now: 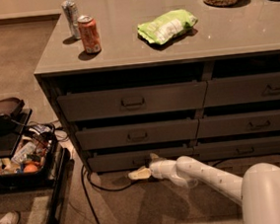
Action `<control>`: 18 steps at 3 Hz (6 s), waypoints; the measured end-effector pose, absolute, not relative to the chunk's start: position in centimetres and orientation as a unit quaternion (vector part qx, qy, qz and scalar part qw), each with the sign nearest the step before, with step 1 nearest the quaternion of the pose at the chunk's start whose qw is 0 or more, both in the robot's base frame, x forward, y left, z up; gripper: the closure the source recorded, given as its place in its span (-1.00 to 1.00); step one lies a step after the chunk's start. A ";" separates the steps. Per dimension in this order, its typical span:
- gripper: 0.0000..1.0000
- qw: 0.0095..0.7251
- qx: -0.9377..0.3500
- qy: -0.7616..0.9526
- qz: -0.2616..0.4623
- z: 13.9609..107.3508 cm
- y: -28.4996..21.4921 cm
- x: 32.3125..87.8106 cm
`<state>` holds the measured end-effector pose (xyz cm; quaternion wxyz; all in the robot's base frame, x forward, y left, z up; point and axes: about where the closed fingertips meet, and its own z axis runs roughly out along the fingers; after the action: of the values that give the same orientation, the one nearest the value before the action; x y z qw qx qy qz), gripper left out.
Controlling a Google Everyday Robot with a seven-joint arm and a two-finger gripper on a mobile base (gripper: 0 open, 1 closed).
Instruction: Open bottom drawer
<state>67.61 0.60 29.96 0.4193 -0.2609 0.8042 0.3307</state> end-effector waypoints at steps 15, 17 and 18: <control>-0.62 0.313 -0.325 0.882 0.135 18.0 2.4 79.2; 0.31 0.313 -0.323 0.879 0.162 18.4 2.1 78.5; 0.77 0.313 -0.323 0.878 0.163 18.6 2.1 78.4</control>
Offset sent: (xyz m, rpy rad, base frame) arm 0.0977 0.0127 -0.0425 -0.0343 -0.0338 -0.1551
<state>78.43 2.14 18.59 0.3131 -0.3226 0.8783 0.1630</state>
